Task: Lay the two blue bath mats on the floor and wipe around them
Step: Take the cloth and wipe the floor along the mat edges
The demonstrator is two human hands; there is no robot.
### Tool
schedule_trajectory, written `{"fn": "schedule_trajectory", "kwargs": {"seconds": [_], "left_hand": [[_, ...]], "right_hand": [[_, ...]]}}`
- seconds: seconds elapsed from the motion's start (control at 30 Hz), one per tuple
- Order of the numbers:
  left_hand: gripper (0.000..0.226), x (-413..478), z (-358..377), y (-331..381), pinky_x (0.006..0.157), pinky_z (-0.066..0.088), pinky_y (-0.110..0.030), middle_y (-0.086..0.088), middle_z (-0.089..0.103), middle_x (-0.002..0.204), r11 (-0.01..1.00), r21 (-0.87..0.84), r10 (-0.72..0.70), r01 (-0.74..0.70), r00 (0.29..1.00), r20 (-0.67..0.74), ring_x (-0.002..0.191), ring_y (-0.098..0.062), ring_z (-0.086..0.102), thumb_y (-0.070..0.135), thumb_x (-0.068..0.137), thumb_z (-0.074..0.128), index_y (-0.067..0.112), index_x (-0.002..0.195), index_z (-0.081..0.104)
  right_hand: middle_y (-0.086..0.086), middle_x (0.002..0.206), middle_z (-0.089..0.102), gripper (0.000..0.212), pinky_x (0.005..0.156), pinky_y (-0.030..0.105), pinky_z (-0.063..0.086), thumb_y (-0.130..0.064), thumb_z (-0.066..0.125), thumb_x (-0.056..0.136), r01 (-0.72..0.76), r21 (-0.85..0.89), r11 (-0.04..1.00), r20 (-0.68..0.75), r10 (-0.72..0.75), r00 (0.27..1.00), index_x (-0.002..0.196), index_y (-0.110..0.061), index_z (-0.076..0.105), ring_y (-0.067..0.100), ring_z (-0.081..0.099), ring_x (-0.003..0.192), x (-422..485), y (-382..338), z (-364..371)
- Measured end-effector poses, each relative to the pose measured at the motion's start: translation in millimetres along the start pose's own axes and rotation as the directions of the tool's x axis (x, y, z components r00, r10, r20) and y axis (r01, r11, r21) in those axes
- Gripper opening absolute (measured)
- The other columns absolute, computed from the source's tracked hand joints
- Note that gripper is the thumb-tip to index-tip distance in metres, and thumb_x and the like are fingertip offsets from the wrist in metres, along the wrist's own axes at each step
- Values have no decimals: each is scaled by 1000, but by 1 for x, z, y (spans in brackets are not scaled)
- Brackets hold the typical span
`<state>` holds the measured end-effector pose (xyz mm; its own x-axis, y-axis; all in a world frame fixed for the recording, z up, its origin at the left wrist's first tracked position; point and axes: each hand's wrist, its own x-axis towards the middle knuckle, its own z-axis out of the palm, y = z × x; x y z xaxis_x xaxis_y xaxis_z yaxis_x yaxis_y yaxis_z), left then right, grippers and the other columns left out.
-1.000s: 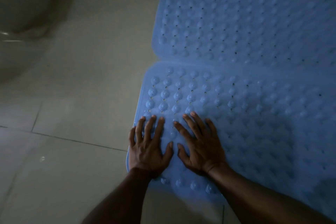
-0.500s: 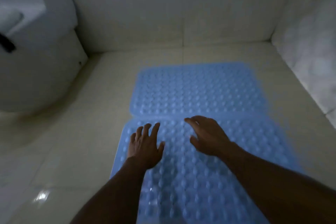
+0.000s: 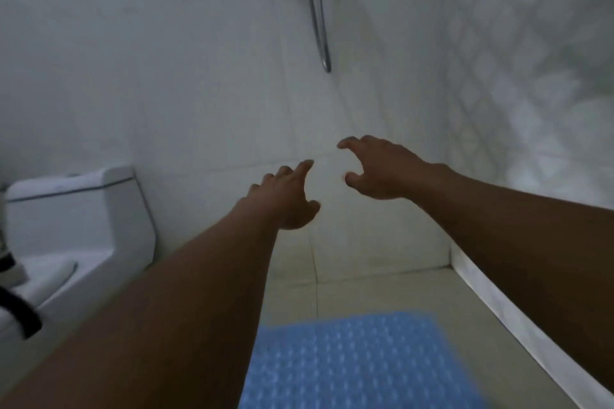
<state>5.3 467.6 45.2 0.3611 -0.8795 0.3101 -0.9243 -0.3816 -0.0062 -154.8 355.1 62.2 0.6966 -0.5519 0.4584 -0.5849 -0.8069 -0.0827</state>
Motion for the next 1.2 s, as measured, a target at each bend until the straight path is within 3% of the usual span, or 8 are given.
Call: {"fn": "schedule_trajectory", "kwargs": {"seconds": [0.3,0.8,0.97,1.2], "left_hand": [[83,30,-69,17,113,35,-61,-6,27,164,996,79,52,-46,995,-80,146,-38,32,52,95,60,39,159,10],[84,56,-40,-4,112,37,-61,-2,29,163,991,134,20,-24,999,32,145,-35,34,53,91,63,41,158,13],[85,99,-128,-14,111,39,-60,-3,29,162,993,115,1,-18,989,145,144,-35,37,53,91,63,41,158,13],[82,177,-367,-25,111,41,-57,-5,34,160,1000,19,4,-9,972,236,141,-34,42,48,94,63,36,159,16]], "right_hand": [[7,163,30,72,116,47,34,-45,56,96,-6,-10,1000,-96,5,995,157,-25,24,30,34,146,26,4,-73],[8,161,31,72,115,44,34,-43,60,95,-9,16,1000,43,8,999,156,-27,24,29,35,145,48,23,-30],[7,161,29,73,116,40,31,-44,57,97,-68,29,997,206,61,977,157,-29,19,28,32,145,105,28,-107],[9,157,36,72,112,44,37,-42,58,95,-112,25,993,297,99,950,156,-28,22,30,41,140,223,7,-324]]}}
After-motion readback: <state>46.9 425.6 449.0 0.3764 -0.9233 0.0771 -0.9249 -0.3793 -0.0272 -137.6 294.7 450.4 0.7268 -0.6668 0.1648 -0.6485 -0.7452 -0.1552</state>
